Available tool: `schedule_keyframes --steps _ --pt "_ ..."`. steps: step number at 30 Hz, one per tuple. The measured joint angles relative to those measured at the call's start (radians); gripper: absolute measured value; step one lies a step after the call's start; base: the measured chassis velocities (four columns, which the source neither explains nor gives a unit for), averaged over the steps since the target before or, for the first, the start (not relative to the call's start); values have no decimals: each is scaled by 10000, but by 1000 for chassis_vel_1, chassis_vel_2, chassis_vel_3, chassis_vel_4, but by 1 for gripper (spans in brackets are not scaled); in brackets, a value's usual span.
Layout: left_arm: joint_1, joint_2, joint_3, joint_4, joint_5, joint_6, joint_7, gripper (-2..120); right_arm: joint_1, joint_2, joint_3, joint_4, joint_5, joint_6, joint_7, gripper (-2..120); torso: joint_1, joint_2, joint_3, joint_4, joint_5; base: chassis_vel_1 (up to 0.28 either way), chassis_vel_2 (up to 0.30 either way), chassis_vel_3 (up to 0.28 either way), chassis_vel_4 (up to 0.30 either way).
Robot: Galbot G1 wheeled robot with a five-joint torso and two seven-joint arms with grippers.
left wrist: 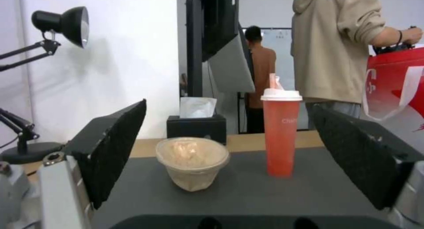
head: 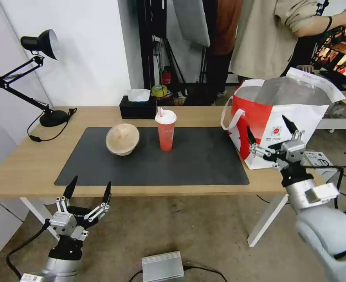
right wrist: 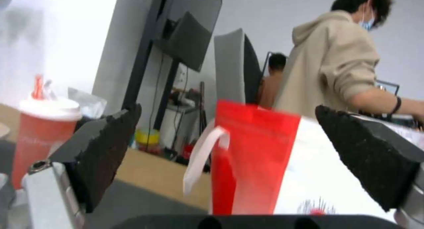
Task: Pick up the trash from the table and place it into the takeout bag.
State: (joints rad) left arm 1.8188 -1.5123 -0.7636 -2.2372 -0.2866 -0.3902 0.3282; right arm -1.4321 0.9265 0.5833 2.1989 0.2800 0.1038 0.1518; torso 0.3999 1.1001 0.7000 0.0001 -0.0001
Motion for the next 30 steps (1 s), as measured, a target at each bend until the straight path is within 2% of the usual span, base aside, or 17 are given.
schedule_keyframes --steps 5,14,24,30 --pt "-63 -22 7 64 -9 0 -3 100 -613 387 145 167 -315 -204 -280 100 0 0 0 -3 -1 0 0 0 0" --pt "-146 -56 -35 80 -97 43 -9 100 -1778 1047 647 631 -907 -2036 -820 100 0 0 0 -2 0 0 0 0 0" --pt "-159 -76 -64 41 -174 79 -11 100 -2056 1522 562 861 -820 -2929 -808 100 1 0 0 -1 0 0 0 0 0" --pt "-151 -61 -117 -12 -207 81 -12 100 -2089 1658 445 906 -811 -3095 -750 100 1 -1 0 0 0 0 0 0 0"
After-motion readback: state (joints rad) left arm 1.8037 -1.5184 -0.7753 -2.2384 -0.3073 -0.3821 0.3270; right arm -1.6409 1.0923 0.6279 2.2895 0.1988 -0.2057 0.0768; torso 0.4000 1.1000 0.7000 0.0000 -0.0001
